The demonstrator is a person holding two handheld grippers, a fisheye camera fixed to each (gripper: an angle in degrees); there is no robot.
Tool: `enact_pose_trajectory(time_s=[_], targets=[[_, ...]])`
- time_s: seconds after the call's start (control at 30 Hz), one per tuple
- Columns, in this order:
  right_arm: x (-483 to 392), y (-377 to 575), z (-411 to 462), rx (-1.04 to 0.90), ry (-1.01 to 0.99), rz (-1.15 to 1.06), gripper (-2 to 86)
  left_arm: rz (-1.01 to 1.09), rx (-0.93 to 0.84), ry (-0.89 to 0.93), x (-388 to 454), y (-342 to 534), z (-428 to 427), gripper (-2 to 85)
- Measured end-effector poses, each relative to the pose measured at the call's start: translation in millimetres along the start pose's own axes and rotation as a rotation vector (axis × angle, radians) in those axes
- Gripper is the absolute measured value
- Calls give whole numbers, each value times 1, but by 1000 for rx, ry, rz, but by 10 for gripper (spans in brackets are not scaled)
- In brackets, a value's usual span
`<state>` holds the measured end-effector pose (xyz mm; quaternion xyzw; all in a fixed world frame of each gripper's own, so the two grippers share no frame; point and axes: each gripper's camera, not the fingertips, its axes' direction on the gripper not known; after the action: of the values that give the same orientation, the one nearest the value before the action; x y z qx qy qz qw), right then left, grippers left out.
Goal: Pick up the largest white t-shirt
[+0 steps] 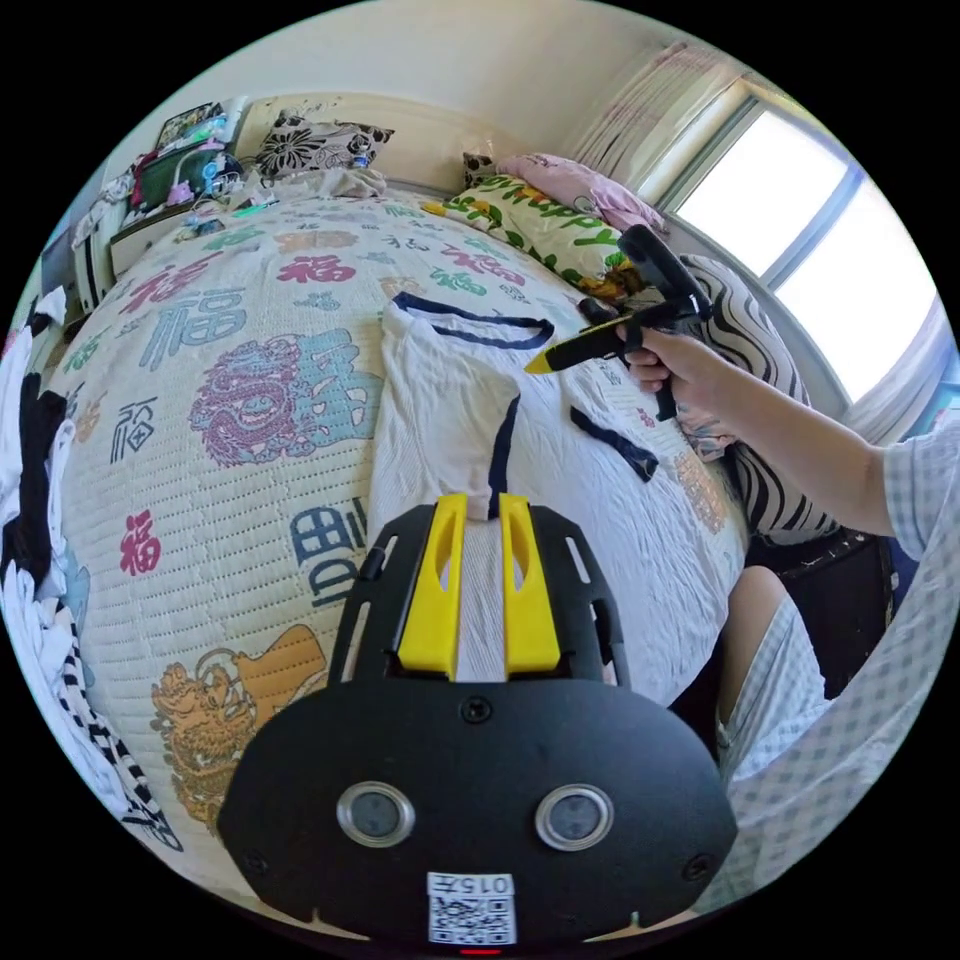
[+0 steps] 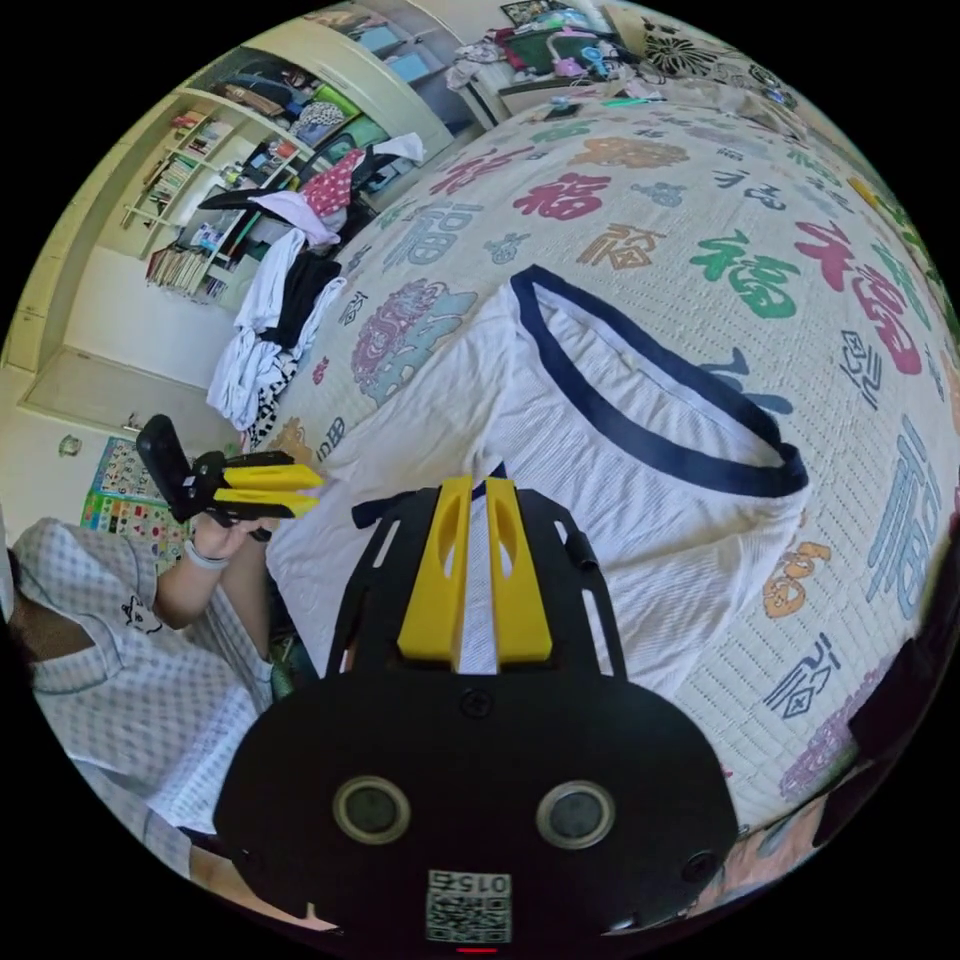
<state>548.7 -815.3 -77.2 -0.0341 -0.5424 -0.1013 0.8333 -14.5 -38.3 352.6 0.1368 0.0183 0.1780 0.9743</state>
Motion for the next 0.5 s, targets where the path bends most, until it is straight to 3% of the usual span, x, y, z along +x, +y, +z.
enact_pose_trajectory(time_s=[0.07, 0.13, 0.23, 0.3, 0.5], targets=[[-2, 7, -9, 8, 47, -2, 37, 2, 118, 12, -15, -18, -23, 63], [8, 24, -42, 133, 100, 47, 42, 24, 152, -26, -31, -46, -29, 75], [30, 48, -85, 262, 217, 137, 57, 24, 139, -63, -63, -106, -12, 103], [43, 58, -99, 263, 299, 182, 63, 15, 130, 21, -81, -142, 7, 111], [74, 59, -96, 98, 166, 244, 61, -27, -155, 152, -105, -216, 98, 91]])
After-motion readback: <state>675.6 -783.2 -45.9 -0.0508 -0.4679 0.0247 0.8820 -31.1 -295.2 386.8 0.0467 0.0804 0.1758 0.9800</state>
